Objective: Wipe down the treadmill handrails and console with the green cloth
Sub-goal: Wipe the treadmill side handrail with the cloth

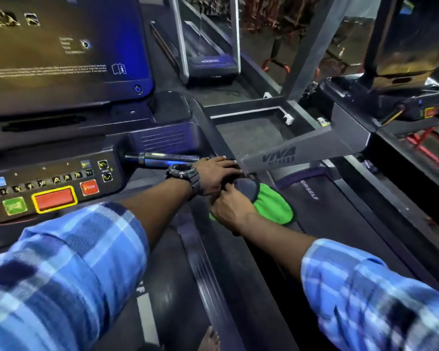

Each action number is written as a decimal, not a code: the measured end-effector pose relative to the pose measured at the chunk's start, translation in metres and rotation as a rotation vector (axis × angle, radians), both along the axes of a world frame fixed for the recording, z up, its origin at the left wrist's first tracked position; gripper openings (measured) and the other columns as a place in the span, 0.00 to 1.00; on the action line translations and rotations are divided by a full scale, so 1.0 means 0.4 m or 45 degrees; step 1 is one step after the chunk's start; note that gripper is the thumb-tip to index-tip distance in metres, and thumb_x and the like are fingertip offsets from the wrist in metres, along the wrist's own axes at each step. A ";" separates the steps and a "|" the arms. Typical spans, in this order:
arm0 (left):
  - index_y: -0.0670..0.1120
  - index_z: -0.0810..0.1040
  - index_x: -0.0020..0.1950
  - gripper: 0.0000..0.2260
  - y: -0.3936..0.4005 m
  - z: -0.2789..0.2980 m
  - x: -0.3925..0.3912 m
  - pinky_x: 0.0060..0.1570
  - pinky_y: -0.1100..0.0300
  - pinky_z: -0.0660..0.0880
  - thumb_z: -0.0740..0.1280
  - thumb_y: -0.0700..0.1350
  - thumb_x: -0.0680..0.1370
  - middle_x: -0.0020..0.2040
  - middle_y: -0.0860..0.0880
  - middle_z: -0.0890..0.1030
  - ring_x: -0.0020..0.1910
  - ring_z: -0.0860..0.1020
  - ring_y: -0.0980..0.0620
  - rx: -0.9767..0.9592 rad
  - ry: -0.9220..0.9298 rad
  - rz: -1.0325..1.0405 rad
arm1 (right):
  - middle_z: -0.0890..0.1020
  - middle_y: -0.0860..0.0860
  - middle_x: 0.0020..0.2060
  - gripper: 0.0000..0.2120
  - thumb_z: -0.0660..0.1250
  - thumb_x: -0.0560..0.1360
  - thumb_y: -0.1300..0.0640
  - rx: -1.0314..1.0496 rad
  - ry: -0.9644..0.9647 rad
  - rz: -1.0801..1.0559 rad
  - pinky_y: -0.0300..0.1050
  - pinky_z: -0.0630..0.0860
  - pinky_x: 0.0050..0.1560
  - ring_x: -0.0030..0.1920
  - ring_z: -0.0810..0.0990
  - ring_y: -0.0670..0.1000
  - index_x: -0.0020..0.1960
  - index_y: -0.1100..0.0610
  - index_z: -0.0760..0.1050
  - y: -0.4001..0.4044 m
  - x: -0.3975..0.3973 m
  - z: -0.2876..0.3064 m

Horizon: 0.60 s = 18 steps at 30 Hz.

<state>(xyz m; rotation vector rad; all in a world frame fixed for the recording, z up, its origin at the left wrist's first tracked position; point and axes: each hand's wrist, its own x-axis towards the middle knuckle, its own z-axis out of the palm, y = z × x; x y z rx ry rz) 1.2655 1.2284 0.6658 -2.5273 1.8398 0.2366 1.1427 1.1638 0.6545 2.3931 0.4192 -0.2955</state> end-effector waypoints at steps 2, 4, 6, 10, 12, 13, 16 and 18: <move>0.54 0.63 0.77 0.30 0.006 0.000 0.003 0.70 0.44 0.65 0.57 0.48 0.73 0.78 0.49 0.62 0.76 0.61 0.43 -0.023 0.004 0.020 | 0.80 0.60 0.58 0.14 0.57 0.80 0.59 0.025 0.108 0.088 0.31 0.60 0.46 0.60 0.76 0.60 0.60 0.60 0.77 -0.006 -0.058 -0.038; 0.55 0.63 0.77 0.29 0.010 -0.004 0.013 0.69 0.45 0.66 0.60 0.42 0.75 0.78 0.51 0.62 0.76 0.61 0.45 -0.086 0.008 0.006 | 0.82 0.57 0.55 0.13 0.58 0.79 0.59 0.006 0.414 0.278 0.29 0.62 0.47 0.57 0.79 0.57 0.59 0.59 0.78 -0.010 -0.153 -0.088; 0.56 0.62 0.77 0.29 0.013 -0.007 0.030 0.69 0.47 0.66 0.61 0.42 0.75 0.78 0.53 0.62 0.76 0.61 0.47 -0.123 -0.007 -0.027 | 0.85 0.51 0.49 0.13 0.59 0.78 0.57 -0.115 0.653 0.372 0.42 0.69 0.63 0.53 0.82 0.52 0.54 0.54 0.82 -0.030 -0.243 -0.135; 0.57 0.58 0.78 0.30 0.012 -0.006 0.073 0.70 0.50 0.63 0.62 0.46 0.77 0.79 0.55 0.59 0.76 0.60 0.50 -0.061 -0.162 -0.178 | 0.85 0.51 0.41 0.05 0.69 0.72 0.57 0.256 0.556 -0.003 0.49 0.74 0.58 0.45 0.83 0.54 0.44 0.53 0.84 -0.051 -0.182 -0.131; 0.55 0.57 0.79 0.30 0.025 -0.007 0.112 0.71 0.50 0.62 0.62 0.49 0.78 0.79 0.54 0.58 0.76 0.60 0.49 -0.028 -0.223 -0.193 | 0.84 0.58 0.41 0.03 0.72 0.69 0.61 0.691 0.255 -0.118 0.53 0.73 0.56 0.46 0.81 0.60 0.42 0.59 0.83 -0.056 -0.057 -0.119; 0.54 0.56 0.79 0.30 0.034 -0.002 0.127 0.71 0.50 0.63 0.63 0.51 0.78 0.79 0.54 0.58 0.76 0.60 0.49 -0.012 -0.246 -0.183 | 0.83 0.59 0.41 0.03 0.70 0.69 0.61 0.764 0.140 -0.125 0.54 0.71 0.55 0.47 0.80 0.61 0.42 0.60 0.82 -0.061 0.011 -0.100; 0.50 0.57 0.79 0.30 0.081 0.006 0.176 0.69 0.49 0.65 0.61 0.53 0.79 0.79 0.51 0.58 0.75 0.62 0.48 0.016 -0.252 -0.100 | 0.81 0.52 0.43 0.16 0.72 0.62 0.52 0.458 0.032 0.015 0.54 0.70 0.51 0.47 0.77 0.58 0.49 0.52 0.79 -0.077 0.184 -0.013; 0.48 0.59 0.78 0.28 0.114 0.003 0.205 0.67 0.48 0.68 0.61 0.53 0.79 0.77 0.50 0.62 0.72 0.67 0.47 0.014 -0.210 -0.011 | 0.79 0.47 0.48 0.28 0.72 0.58 0.48 0.518 -0.053 -0.029 0.53 0.72 0.54 0.51 0.75 0.55 0.58 0.47 0.75 -0.096 0.224 0.026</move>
